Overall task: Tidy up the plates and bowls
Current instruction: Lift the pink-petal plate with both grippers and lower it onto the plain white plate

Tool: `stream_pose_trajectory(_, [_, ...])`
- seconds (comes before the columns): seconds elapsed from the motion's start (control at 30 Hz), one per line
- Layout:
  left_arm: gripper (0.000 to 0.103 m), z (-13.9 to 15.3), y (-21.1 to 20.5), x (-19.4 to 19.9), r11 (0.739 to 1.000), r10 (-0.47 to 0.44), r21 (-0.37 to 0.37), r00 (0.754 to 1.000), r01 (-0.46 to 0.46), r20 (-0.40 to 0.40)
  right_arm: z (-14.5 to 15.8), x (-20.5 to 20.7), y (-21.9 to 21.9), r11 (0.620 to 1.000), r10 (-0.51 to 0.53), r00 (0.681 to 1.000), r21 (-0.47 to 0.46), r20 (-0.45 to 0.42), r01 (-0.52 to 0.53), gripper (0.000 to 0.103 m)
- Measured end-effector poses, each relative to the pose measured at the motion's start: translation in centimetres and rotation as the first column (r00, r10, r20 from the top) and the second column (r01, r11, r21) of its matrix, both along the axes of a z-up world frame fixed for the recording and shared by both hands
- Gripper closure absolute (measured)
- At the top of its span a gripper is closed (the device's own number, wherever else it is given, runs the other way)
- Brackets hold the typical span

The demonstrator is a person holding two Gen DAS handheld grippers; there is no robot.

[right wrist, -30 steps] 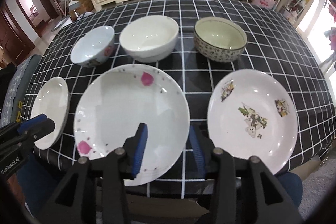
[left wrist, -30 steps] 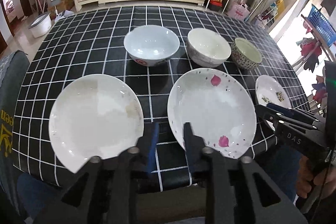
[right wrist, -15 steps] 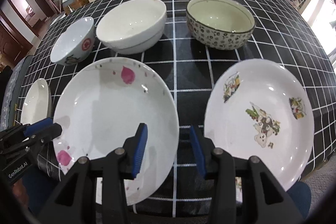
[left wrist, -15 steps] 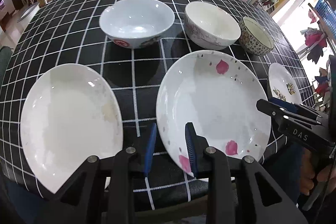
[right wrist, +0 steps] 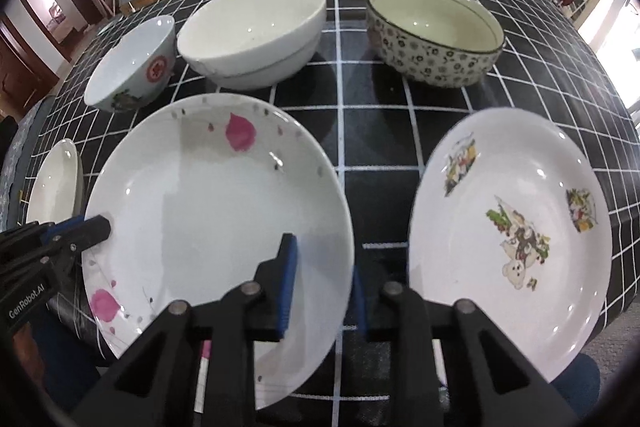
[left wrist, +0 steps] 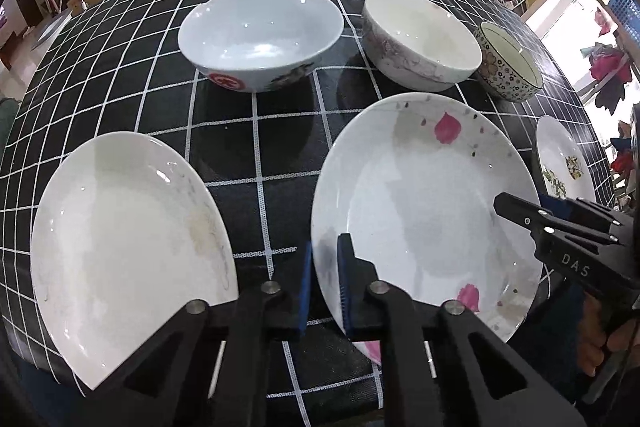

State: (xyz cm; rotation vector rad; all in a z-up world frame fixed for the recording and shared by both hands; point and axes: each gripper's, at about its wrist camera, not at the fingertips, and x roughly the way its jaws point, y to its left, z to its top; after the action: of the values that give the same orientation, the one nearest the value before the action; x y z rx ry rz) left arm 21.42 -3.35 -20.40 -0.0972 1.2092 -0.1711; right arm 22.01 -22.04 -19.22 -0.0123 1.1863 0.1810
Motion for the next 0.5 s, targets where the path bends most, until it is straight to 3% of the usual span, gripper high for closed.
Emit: stream_pose_trajectory(0.5, [0.094, 0.5, -0.2, -0.5, 1.000, -0.005, 0.013, 1.000, 0.005, 0.014, 1.1, -1.0, -0.3, 0.998, -0.062, 0.998, 0.029, -0.013, 0.063, 0.075])
